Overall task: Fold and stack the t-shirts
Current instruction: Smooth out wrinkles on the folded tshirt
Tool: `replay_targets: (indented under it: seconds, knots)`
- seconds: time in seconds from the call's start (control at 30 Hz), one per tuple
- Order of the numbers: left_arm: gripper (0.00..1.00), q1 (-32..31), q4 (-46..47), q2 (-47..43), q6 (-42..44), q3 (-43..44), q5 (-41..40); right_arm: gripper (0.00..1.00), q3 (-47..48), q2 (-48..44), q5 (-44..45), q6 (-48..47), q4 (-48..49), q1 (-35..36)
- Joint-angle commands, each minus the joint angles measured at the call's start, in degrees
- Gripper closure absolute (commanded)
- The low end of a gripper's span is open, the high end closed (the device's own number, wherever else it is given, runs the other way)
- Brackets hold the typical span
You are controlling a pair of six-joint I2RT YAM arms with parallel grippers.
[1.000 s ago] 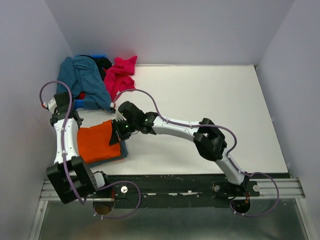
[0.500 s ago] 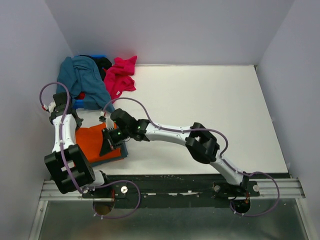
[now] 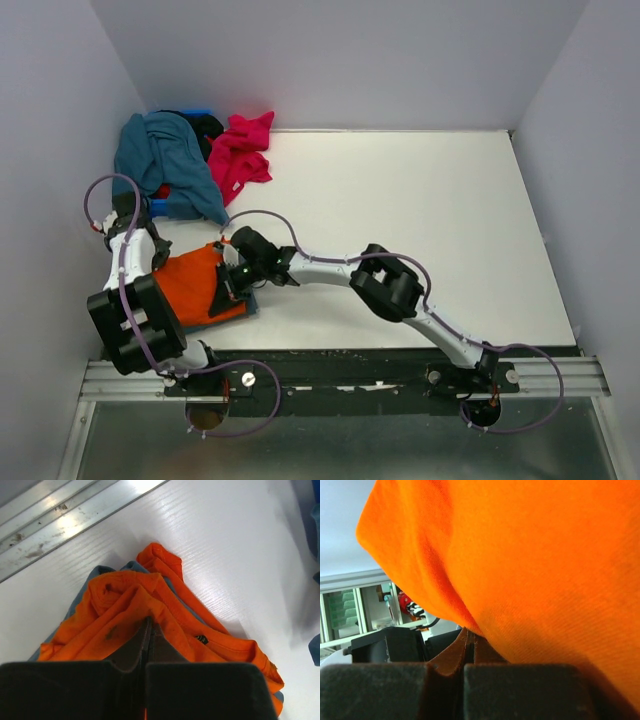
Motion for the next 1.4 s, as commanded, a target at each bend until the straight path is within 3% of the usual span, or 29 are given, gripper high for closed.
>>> replay_targets:
  seconds: [0.0, 0.5, 0.73, 1.2, 1.3, 1.37]
  knots:
    - [1.0, 0.5, 3.8, 2.6, -3.4, -1.6, 3.7, 0.99, -2.4, -2.6, -0.2, -0.7, 0.8, -0.4]
    - [1.0, 0.9, -7.9, -2.1, 1.2, 8.4, -13.1, 0.99, -6.5, -12.3, 2.8, -6.6, -3.7, -0.8]
    - [1.0, 1.0, -5.8, -2.5, 1.0, 4.0, -11.2, 0.99, -7.9, -13.2, 5.3, -6.1, -4.6, -1.4]
    - [1.0, 1.8, -7.8, 11.5, 2.8, 11.0, -9.3, 0.99, -13.2, -15.4, 9.5, -7.4, -5.1, -2.1]
    - [1.0, 1.7, -6.7, 8.2, 4.8, 10.6, -7.0, 0.99, -13.1, -16.7, 10.5, -9.1, -6.3, -2.7]
    - [0.94, 1.6, -6.1, 4.2, 6.7, 10.5, -6.7, 0.99, -11.7, -17.2, 11.2, -10.4, -7.9, -3.6]
